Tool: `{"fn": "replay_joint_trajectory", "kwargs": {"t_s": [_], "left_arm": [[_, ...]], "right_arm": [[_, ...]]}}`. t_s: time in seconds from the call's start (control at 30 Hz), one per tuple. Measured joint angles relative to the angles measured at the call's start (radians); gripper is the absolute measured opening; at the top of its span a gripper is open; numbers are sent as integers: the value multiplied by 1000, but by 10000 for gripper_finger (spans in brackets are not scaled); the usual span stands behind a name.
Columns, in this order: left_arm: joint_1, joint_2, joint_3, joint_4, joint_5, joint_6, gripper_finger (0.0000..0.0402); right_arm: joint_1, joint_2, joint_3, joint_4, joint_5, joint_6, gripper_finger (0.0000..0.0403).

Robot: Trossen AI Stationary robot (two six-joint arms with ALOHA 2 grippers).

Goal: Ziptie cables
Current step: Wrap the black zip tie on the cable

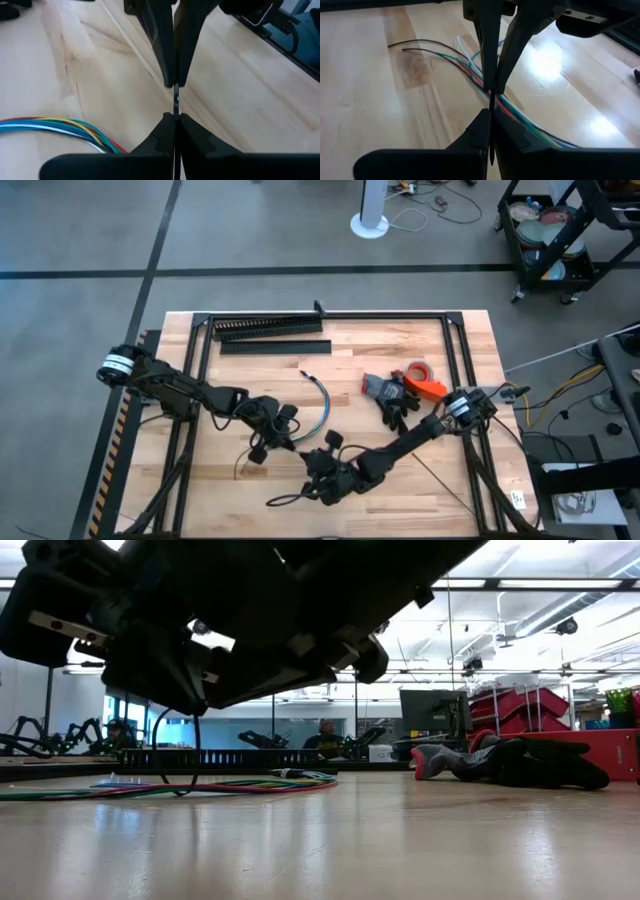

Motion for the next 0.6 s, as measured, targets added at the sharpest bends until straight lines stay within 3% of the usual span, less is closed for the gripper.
{"fn": "replay_joint_trajectory", "kwargs": {"t_s": [0.4,0.6], "left_arm": [[15,1,-30,-32,3,79,0],[39,1,-49,-25,11,80,0]], "right_arm": [[86,-5,0,-72,-33,164,1],[114,-6,0,-72,5,196,1]]}}
